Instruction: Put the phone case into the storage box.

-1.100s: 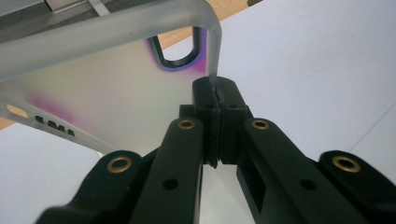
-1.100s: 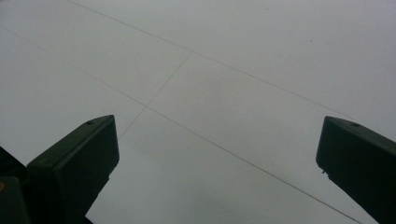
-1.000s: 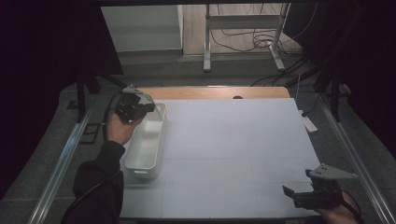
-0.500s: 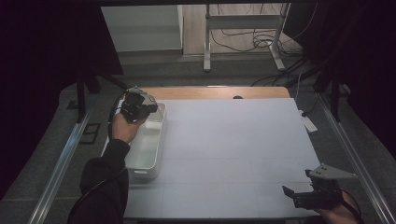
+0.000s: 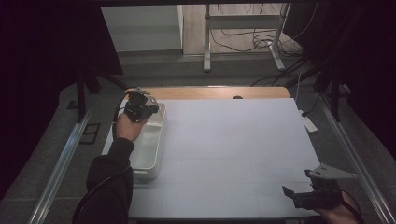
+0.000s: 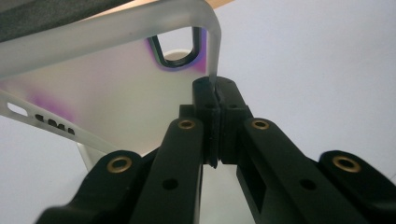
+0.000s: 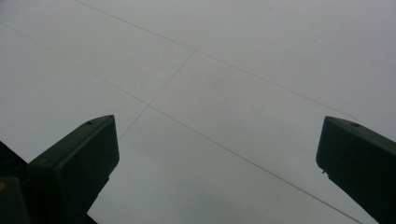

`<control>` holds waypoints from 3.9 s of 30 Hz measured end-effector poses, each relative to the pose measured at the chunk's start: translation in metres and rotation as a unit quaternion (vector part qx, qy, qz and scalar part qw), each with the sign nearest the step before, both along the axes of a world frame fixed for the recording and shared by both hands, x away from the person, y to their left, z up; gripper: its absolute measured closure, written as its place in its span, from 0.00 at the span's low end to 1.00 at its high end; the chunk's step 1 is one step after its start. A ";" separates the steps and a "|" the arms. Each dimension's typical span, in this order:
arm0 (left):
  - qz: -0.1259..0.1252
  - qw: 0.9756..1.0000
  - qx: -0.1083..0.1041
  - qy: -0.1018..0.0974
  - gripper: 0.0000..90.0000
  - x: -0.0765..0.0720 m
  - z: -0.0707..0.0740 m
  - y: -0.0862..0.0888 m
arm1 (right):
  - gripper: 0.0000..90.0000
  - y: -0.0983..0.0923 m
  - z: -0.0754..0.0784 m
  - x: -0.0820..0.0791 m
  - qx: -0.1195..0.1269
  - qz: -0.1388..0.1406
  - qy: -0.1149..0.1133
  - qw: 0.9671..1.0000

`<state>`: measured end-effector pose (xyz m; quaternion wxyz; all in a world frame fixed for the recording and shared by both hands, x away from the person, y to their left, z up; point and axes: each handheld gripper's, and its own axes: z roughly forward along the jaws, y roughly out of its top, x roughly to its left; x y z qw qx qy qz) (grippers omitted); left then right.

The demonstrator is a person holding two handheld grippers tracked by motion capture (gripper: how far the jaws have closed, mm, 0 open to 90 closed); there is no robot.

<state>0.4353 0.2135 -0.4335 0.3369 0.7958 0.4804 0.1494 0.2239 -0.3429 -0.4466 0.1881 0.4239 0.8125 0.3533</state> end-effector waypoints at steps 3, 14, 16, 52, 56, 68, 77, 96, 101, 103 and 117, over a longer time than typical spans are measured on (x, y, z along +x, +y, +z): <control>0.003 1.000 0.005 0.005 0.99 0.003 -0.003 -0.002 | 0.00 0.000 0.000 0.000 -0.001 0.002 0.000 1.000; 0.013 1.000 0.018 0.017 0.98 0.013 -0.010 -0.009 | 0.00 0.000 0.000 0.000 -0.002 0.005 -0.001 1.000; 0.014 0.999 0.019 0.021 0.98 0.015 -0.012 -0.011 | 0.00 0.000 0.000 0.000 -0.002 0.005 -0.001 1.000; 0.019 1.000 -0.005 0.003 0.75 0.022 -0.012 -0.012 | 0.00 0.001 0.000 -0.001 -0.004 0.010 -0.001 1.000; 0.021 1.000 -0.020 0.003 0.70 0.020 -0.011 -0.010 | 0.00 0.001 0.000 -0.001 -0.005 0.009 -0.001 1.000; 0.022 0.999 -0.043 0.000 0.56 0.012 -0.009 -0.003 | 0.00 0.002 0.000 -0.001 -0.008 0.009 0.000 1.000; 0.021 0.999 -0.048 -0.003 0.50 0.009 -0.006 -0.001 | 0.00 0.002 -0.001 -0.001 -0.009 0.009 0.000 1.000; 0.024 0.998 -0.064 -0.014 0.32 0.002 0.001 0.002 | 0.00 0.002 -0.001 -0.001 -0.011 0.010 0.001 1.000; 0.019 0.998 -0.064 -0.014 0.27 0.001 0.003 0.002 | 0.00 0.002 -0.001 -0.001 -0.011 0.010 0.002 1.000; 0.019 0.998 -0.066 -0.014 0.25 0.000 0.004 0.002 | 0.00 0.002 -0.001 -0.001 -0.011 0.010 0.002 1.000; 0.020 0.997 -0.079 -0.014 0.10 -0.003 0.009 0.003 | 0.00 0.002 -0.001 -0.001 -0.011 0.010 0.002 1.000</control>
